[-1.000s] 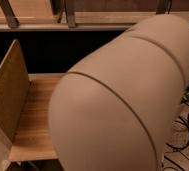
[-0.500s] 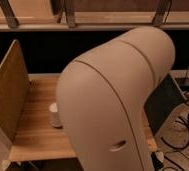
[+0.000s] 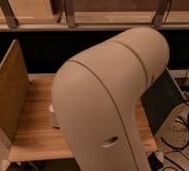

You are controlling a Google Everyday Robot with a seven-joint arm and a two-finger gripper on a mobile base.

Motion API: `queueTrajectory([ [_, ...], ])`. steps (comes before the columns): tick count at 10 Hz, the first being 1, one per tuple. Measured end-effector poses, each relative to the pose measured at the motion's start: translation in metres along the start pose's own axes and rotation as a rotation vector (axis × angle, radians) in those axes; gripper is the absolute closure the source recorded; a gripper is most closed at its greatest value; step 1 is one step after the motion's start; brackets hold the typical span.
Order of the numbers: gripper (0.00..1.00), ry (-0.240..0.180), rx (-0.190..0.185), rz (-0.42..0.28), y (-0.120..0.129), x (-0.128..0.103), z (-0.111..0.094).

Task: Drag the pepper across the table

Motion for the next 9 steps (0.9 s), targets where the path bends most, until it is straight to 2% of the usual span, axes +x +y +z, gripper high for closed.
queueTrajectory([
  [2, 0.20, 0.019, 0.017, -0.035, -0.013, 0.002, 0.008],
  [4, 0.20, 0.028, 0.024, -0.098, -0.025, -0.005, 0.020],
  [7, 0.20, -0.004, 0.015, -0.138, -0.029, -0.018, 0.039],
  [8, 0.22, -0.013, 0.014, -0.139, -0.030, -0.020, 0.046],
  [9, 0.31, -0.011, 0.021, -0.142, -0.033, -0.020, 0.051],
])
